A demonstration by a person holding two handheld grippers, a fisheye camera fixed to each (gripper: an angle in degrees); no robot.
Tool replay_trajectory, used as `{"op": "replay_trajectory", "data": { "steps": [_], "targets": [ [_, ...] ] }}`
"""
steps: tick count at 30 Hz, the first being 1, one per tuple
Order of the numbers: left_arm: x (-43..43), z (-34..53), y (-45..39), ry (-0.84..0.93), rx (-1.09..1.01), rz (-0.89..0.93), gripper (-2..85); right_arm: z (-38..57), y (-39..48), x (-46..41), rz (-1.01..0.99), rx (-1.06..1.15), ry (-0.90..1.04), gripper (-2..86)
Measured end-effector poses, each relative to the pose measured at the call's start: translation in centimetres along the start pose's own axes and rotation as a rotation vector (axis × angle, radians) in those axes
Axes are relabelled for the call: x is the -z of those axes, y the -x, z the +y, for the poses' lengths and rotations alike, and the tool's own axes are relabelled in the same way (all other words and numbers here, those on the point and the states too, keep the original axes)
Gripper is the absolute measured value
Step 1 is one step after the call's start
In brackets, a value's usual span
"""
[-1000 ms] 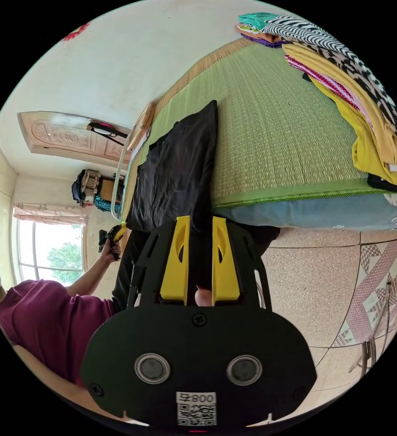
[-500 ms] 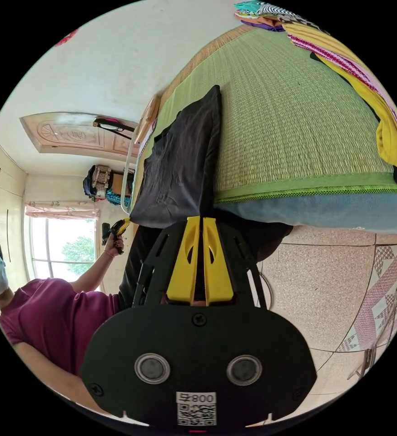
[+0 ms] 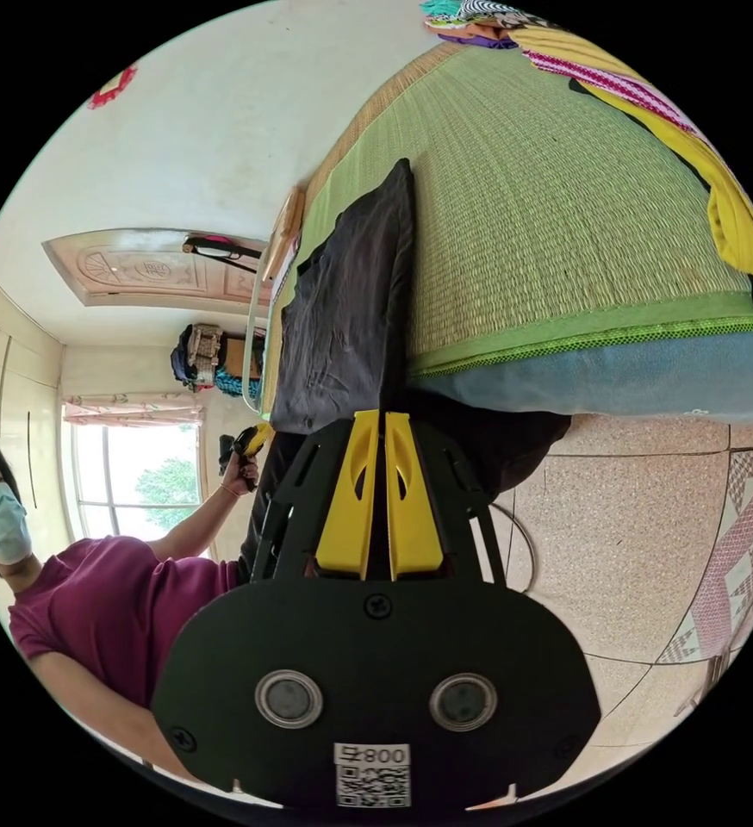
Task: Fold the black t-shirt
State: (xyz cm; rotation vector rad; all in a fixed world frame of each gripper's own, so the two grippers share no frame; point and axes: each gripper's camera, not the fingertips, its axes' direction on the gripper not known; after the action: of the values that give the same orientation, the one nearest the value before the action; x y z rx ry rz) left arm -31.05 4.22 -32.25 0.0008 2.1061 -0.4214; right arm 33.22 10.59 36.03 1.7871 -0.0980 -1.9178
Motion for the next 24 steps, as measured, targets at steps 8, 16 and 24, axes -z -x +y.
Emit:
{"op": "replay_trajectory", "data": {
  "steps": [8, 16, 24],
  "targets": [
    [-4.7, 1.7, -0.5, 0.013, 0.027, 0.026, 2.0, 0.6, -1.0, 0.1, -0.021, -0.016, -0.003, 0.8],
    [-7.2, 3.2, -2.3, -0.030, 0.045, -0.010, 0.3, 1.6, -2.2, 0.3, -0.037, -0.044, -0.016, 0.8],
    [-12.9, 5.4, -11.0, -0.037, -0.167, -0.061, 0.9, 2.3, -2.6, 0.4, -0.062, -0.043, -0.032, 0.7]
  ]
}}
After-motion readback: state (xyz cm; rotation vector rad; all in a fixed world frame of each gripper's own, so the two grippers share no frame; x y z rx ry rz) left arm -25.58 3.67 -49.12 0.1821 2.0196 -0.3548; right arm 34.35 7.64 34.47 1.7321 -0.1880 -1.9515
